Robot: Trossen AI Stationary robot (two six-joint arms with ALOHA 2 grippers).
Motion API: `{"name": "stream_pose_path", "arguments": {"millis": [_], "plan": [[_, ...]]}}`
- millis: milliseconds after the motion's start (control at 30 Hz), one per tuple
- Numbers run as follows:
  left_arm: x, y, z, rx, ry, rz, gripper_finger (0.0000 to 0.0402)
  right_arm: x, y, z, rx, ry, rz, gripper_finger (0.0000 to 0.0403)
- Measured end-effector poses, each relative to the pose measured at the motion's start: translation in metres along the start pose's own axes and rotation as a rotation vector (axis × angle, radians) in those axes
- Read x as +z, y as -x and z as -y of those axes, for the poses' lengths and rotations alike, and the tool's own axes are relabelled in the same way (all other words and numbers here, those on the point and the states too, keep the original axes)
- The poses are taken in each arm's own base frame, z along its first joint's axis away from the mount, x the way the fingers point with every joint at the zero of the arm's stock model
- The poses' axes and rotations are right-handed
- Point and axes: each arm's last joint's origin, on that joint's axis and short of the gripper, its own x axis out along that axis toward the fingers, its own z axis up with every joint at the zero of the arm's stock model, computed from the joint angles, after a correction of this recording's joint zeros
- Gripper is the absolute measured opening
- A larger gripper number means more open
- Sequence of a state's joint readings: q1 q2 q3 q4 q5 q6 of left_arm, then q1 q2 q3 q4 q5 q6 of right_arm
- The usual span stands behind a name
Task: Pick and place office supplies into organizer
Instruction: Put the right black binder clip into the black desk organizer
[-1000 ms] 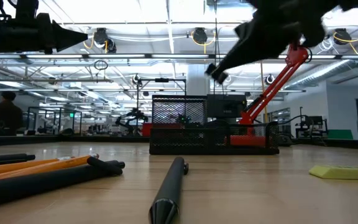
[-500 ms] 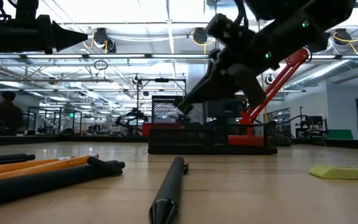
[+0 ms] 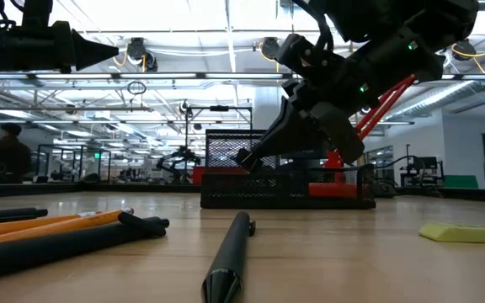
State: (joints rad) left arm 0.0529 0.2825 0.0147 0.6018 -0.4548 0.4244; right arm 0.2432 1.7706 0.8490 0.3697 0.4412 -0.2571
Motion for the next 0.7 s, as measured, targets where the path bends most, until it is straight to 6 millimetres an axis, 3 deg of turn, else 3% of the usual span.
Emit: {"name": "stream_pose_path", "arguments": {"millis": [467, 700], "plan": [[0.0000, 0.0000, 0.0000, 0.000, 0.000, 0.000, 0.0031, -0.0035, -0.0052, 0.0093, 0.073, -0.032, 0.003, 0.0008], [0.0000, 0.0000, 0.0000, 0.000, 0.001, 0.000, 0.0031, -0.0036, -0.0051, 0.0091, 0.074, -0.076, 0.000, 0.0036]]}}
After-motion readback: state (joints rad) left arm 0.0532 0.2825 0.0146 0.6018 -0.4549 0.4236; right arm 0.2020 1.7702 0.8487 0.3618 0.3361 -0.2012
